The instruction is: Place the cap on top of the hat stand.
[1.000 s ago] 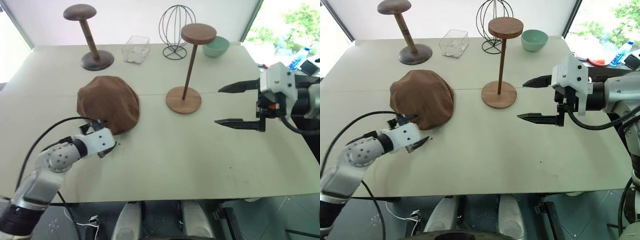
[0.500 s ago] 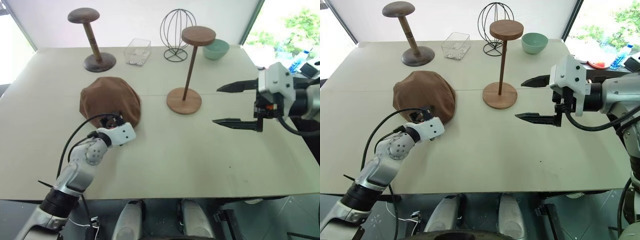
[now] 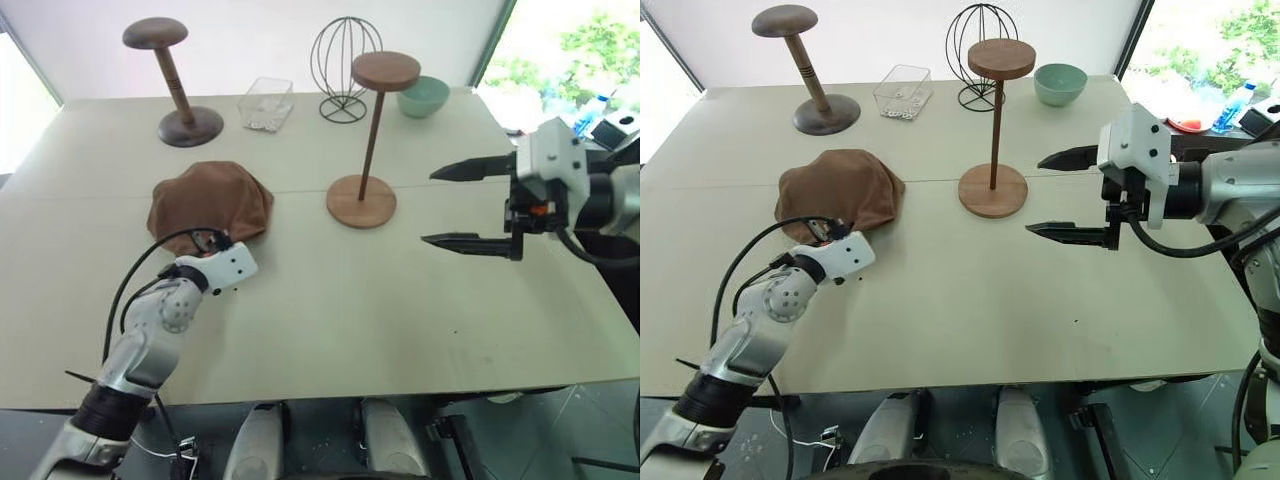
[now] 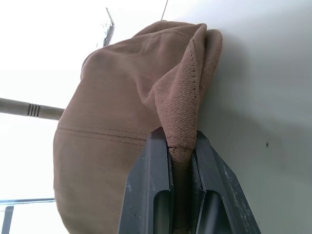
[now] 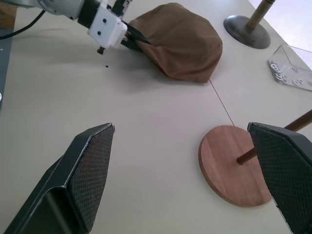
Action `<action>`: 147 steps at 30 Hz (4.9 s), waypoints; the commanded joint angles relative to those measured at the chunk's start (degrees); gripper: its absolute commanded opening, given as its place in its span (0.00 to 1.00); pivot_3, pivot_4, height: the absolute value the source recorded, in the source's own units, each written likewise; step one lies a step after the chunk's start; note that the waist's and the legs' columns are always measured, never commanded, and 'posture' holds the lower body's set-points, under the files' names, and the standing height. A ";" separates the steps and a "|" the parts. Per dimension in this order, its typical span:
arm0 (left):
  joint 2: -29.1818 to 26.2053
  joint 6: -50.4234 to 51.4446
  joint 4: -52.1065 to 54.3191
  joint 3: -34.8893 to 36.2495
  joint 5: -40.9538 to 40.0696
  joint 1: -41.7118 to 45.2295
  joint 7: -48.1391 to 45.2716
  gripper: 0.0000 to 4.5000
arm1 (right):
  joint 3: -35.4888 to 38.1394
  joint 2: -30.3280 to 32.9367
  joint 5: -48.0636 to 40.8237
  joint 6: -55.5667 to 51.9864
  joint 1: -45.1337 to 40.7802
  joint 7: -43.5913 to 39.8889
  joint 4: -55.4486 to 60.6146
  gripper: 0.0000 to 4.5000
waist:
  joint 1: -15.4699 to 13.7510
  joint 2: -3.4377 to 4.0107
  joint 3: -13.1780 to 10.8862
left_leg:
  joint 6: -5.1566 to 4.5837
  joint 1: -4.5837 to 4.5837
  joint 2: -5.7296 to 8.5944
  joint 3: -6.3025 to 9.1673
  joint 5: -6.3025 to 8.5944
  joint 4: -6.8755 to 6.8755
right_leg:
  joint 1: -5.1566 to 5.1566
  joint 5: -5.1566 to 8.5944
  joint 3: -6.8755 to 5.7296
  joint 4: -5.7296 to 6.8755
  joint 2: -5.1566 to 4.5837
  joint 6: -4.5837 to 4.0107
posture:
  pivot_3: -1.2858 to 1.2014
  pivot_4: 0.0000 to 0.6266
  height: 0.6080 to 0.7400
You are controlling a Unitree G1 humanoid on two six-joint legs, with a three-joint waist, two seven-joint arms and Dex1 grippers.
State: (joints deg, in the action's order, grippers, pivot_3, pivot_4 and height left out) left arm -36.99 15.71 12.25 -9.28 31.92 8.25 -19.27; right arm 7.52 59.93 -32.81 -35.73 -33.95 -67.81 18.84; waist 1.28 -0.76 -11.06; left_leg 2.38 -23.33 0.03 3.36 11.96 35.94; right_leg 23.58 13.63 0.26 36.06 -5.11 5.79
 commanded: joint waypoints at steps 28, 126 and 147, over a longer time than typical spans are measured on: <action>-0.15 -25.55 -21.45 4.61 -26.26 62.31 -19.54 0.01 | 10.01 7.08 -8.42 -7.86 -18.86 -1.80 -25.33 1.00 | -1.09 -0.14 -0.12 | -0.02 -1.03 0.13 -0.02 -0.01 0.26 | 0.83 -0.36 0.06 0.02 0.04 0.51 | 0.52 0.24 1.00; -23.17 33.74 -24.57 9.89 -66.27 59.08 -67.14 1.00 | -27.90 -26.10 64.88 25.40 -15.24 42.56 -9.44 0.51 | -0.03 -0.17 -0.14 | -0.03 -1.00 0.07 -0.02 -0.03 0.36 | 0.95 -0.36 0.25 0.26 0.21 0.55 | 0.52 0.24 1.00; -22.07 31.76 -26.37 9.65 -64.65 60.26 -65.43 1.00 | -11.57 -20.72 47.40 50.56 -19.73 39.76 -12.79 0.02 | -0.02 -0.20 -0.17 | -0.03 -0.99 0.07 -0.03 -0.03 0.35 | 0.94 -0.37 0.26 0.26 0.20 0.55 | 0.52 0.24 1.00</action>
State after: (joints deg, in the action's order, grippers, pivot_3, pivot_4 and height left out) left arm -58.52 48.23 -14.10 -1.08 -33.06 66.30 -84.74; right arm -7.12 38.27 17.40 10.56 -51.49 -28.05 7.28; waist 1.26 -0.95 -11.22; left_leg 2.34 -24.32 0.10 3.34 11.93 36.28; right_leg 24.51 13.26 0.52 36.32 -4.91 6.34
